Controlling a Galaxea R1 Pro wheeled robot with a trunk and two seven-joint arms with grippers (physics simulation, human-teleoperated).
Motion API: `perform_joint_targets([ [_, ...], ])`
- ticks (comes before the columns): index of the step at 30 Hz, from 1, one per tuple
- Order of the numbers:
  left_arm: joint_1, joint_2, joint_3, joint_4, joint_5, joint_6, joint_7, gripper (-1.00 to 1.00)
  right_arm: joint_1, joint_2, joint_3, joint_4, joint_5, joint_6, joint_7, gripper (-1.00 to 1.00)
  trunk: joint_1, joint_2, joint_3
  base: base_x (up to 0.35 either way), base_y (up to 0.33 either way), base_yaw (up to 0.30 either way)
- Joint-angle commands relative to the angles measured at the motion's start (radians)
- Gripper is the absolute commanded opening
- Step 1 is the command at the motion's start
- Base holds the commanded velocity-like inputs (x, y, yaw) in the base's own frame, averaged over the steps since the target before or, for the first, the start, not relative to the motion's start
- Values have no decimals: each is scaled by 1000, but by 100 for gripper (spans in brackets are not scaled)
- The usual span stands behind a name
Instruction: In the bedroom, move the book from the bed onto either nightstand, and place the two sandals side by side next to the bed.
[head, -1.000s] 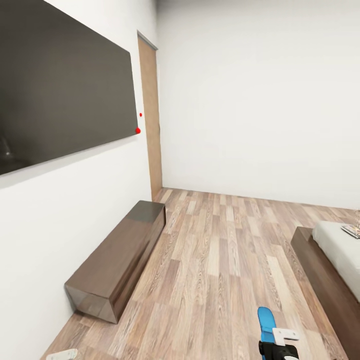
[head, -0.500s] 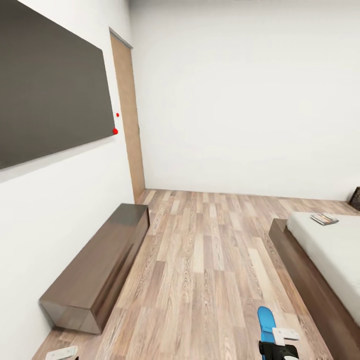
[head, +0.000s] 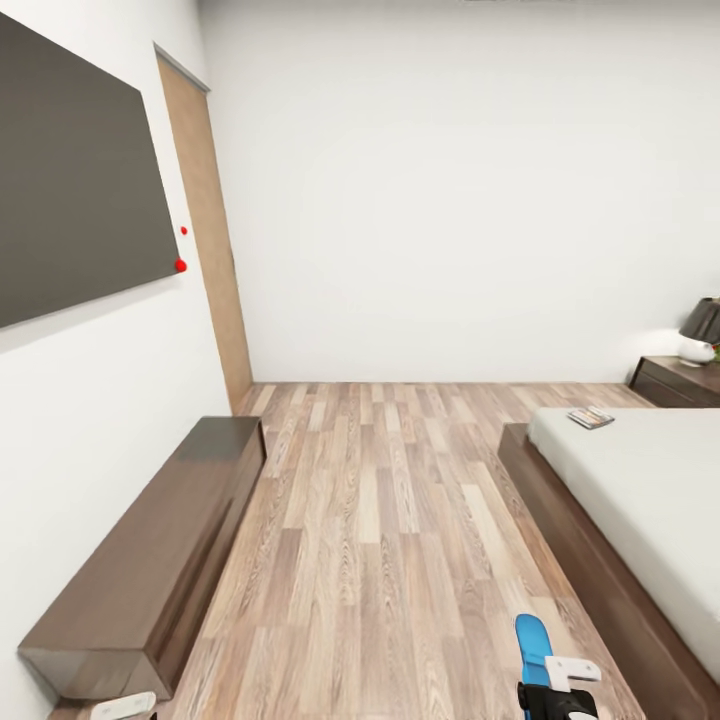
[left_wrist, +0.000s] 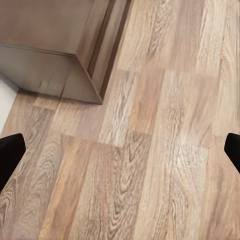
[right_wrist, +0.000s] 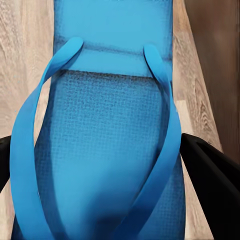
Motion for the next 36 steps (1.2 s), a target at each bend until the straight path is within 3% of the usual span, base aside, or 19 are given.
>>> perform_joint_targets([
  [1,-1,0,5,1,3,-3,-6,100,-1,0,0,1,-8,-5,-1,-100,0,-1,-1,0,75,-273],
  [36,3,0,3,0,3,-3,-6,100,-1,-1,0,3,-8,-5,0,-100,0,-1,-1,-160,106,-273],
])
